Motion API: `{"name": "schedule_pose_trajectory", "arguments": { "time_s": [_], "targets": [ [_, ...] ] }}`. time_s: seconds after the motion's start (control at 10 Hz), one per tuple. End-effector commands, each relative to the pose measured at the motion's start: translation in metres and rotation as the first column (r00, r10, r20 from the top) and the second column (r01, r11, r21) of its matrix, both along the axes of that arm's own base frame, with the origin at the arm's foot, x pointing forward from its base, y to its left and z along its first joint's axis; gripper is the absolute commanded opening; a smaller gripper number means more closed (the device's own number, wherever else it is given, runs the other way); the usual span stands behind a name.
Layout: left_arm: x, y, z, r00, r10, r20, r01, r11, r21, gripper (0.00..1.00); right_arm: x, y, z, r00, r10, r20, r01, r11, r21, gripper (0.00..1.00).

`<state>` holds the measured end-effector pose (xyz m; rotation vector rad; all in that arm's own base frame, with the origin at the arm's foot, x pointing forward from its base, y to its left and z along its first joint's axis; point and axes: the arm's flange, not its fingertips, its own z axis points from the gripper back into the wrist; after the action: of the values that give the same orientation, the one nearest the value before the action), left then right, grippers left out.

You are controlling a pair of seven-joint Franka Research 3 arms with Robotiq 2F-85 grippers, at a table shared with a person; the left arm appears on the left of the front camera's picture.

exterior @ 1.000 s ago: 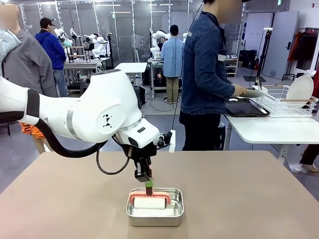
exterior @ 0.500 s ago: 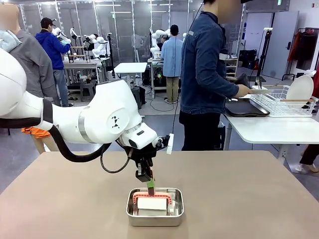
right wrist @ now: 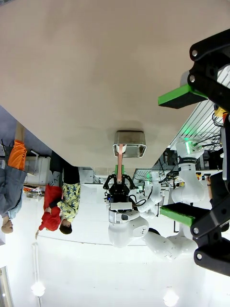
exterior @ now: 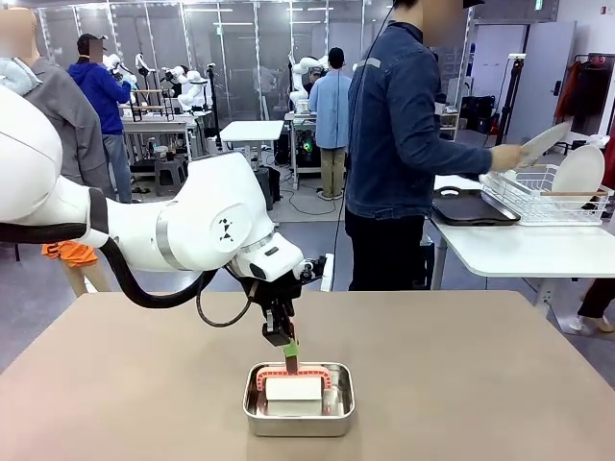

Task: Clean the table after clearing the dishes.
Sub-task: Place the Lint Roller back on top of the Airtight Container.

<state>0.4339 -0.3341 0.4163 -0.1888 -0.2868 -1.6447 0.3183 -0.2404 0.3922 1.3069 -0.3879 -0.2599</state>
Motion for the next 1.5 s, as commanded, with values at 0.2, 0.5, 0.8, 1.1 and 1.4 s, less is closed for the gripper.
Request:
{"name": "schedule_pose_trajectory", "arguments": {
  "time_s": [0.2, 0.5, 0.8, 1.1, 1.4],
  "targets": [
    [0.012, 0.0, 0.009, 0.997, 0.008, 0.071, -0.01, 1.0, 0.027, 0.96, -0.002, 0.0, 0.003, 1.0, 0.003, 0.004, -0.003, 1.0, -0.008, 1.0],
    [0.017, -0.002, 0.016, 0.996, 0.019, 0.091, -0.021, 1.0, 0.023, 1.0, -0.002, 0.0, 0.003, 1.0, 0.003, 0.004, -0.003, 1.0, -0.008, 1.0],
    [0.016, -0.002, 0.021, 0.996, 0.02, 0.093, -0.022, 1.0, 0.02, 1.0, -0.002, 0.0, 0.003, 1.0, 0.003, 0.004, -0.003, 1.0, -0.008, 1.0],
    [0.015, -0.001, 0.021, 0.997, 0.006, 0.077, -0.007, 1.0, 0.015, 1.0, -0.002, 0.0, 0.003, 1.0, 0.003, 0.004, -0.003, 1.0, -0.008, 1.0],
    [0.015, -0.001, 0.021, 0.997, 0.006, 0.077, -0.007, 1.0, 0.015, 1.0, -0.002, 0.0, 0.003, 1.0, 0.003, 0.004, -0.003, 1.0, -0.008, 1.0]
  ]
}}
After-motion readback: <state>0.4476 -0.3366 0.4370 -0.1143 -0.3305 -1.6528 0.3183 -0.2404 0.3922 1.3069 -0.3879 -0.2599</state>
